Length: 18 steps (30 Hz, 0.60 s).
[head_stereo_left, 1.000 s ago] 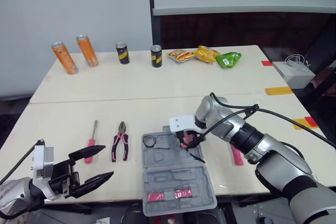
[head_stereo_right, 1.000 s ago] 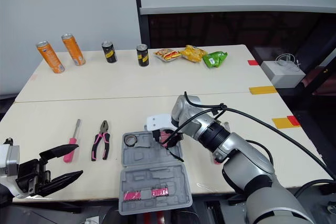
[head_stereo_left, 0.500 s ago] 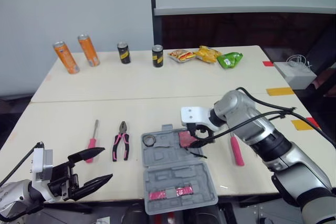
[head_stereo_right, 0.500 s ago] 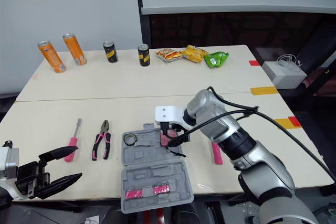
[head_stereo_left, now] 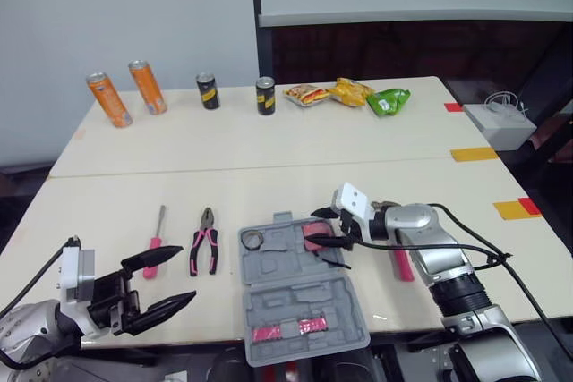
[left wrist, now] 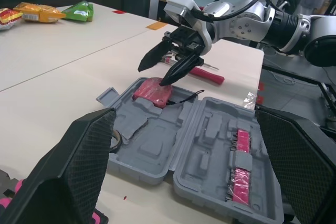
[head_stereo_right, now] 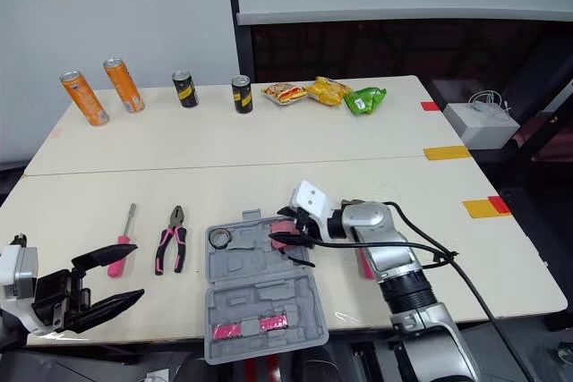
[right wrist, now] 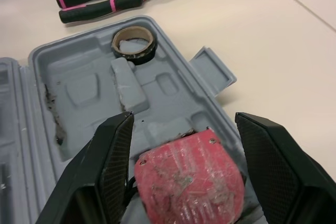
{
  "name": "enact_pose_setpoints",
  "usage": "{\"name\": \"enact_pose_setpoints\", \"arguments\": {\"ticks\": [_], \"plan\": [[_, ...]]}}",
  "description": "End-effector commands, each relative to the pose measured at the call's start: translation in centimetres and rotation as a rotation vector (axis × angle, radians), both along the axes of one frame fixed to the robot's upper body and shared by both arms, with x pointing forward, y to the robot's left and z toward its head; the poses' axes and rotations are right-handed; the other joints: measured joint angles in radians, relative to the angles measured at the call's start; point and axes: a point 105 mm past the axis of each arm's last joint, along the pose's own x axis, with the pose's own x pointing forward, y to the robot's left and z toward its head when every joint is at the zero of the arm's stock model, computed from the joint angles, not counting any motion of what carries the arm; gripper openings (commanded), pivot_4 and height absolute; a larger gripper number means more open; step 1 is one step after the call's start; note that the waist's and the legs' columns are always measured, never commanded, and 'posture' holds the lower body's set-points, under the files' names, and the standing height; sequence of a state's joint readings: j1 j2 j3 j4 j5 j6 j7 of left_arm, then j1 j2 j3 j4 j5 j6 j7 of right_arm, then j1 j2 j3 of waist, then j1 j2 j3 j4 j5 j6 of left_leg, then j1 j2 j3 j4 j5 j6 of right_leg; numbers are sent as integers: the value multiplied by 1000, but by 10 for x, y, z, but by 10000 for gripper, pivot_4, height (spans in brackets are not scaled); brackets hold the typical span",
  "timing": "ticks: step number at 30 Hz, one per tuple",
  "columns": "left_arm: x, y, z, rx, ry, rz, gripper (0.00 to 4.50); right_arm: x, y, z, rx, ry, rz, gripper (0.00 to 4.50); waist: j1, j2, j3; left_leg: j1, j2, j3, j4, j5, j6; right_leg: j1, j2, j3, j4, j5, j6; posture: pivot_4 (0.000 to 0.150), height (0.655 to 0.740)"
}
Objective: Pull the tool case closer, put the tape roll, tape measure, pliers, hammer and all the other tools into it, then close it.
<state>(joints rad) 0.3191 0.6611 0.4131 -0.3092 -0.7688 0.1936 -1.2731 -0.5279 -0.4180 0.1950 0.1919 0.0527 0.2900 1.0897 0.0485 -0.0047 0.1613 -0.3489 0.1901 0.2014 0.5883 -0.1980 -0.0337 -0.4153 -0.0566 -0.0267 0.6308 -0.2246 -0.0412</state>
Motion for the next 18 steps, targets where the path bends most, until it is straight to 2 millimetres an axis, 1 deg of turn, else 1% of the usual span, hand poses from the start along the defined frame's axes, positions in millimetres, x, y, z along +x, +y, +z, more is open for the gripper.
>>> {"name": "enact_pose_setpoints", "arguments": {"ticks": [1, 3, 5, 10, 16, 18], "plan": [[-1, -1, 5, 3, -28, -7, 45000, 1, 0, 9, 52, -44, -8, 31233, 1, 0, 0, 0, 0, 0, 0, 0, 0, 0, 0, 0, 0, 0, 0, 1500, 7400], [-1, -2, 6, 4, -28, -8, 45000, 0, 0, 9, 63, -40, -12, 26034, 2, 0, 0, 0, 0, 0, 0, 0, 0, 0, 0, 0, -1, 0, 0, 1500, 7400], [-1, -3, 7, 3, -30, -9, 45000, -1, -1, 7, 57, -43, -12, 19600, 2, 0, 0, 0, 0, 0, 0, 0, 0, 0, 0, 0, -1, 0, 0, 1500, 7400], [2, -10, 12, 3, -37, -14, 45000, -4, -5, 3, 53, -47, -20, 19600, 3, 0, 0, 0, 0, 0, 0, 0, 0, 0, 0, 0, -1, 0, 0, 1500, 7400], [3, -12, 14, 3, -39, -14, 45000, -5, -13, -1, 63, -50, -61, 19600, 1, 0, 0, 0, 0, 0, 0, 0, 0, 0, 0, 0, -1, 0, 0, 1500, 7400], [4, -12, 14, 2, -42, -10, 45000, -6, -17, -9, 67, -44, -93, 19600, 2, 0, 0, 0, 0, 0, -1, 0, 0, 0, 0, 0, -1, 0, 0, 1500, 7400]]}}
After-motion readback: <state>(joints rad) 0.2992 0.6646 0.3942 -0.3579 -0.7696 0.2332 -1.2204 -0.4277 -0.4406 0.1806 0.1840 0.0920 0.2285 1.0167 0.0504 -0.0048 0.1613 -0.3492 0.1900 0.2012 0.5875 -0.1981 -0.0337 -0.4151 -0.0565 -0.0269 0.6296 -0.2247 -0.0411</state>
